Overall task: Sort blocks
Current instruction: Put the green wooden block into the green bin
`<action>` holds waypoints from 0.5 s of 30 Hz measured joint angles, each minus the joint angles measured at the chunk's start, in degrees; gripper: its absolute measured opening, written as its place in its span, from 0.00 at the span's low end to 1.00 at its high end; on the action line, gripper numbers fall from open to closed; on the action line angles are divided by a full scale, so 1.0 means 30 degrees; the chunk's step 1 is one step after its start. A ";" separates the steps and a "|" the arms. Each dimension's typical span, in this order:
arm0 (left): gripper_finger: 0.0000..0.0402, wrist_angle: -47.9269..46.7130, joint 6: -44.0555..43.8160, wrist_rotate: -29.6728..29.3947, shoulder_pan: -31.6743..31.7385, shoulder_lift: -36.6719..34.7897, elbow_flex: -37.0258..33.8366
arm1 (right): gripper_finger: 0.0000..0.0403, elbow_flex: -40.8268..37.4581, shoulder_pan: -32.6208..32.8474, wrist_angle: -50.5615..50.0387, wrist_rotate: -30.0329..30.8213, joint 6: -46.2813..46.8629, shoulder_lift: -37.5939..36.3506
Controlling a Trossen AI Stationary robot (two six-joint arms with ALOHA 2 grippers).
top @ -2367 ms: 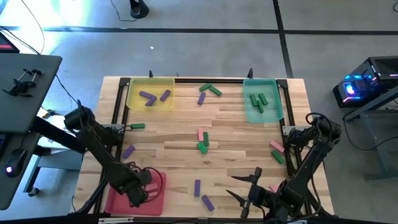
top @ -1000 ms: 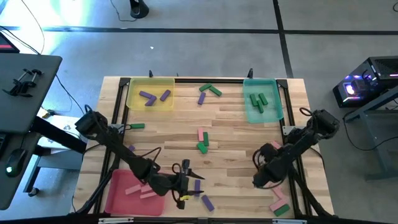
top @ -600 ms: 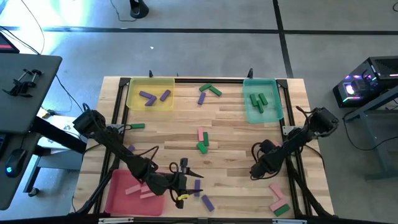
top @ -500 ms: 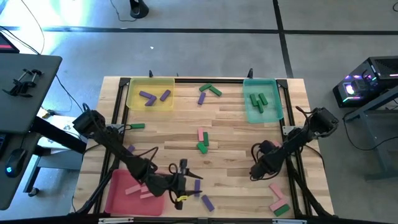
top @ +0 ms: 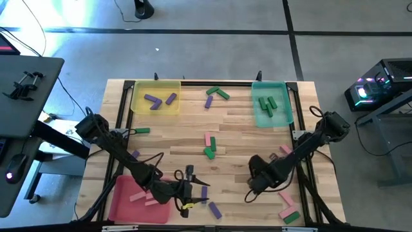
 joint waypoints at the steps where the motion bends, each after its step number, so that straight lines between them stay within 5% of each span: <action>1: 0.53 0.0006 0.0000 -0.0020 0.0000 0.0000 0.0000 | 0.01 0.0000 -0.0044 0.0833 0.0348 -0.0425 0.0000; 10: 0.53 -0.0015 0.0350 -0.0051 0.0000 -0.0007 0.0000 | 0.01 0.0015 -0.0083 0.4664 0.4523 -0.2712 -0.0308; 15: 0.53 -0.0154 0.0343 -0.0051 0.0000 -0.0007 0.0000 | 0.11 0.0015 0.0278 0.4664 0.4974 -0.3578 -0.0823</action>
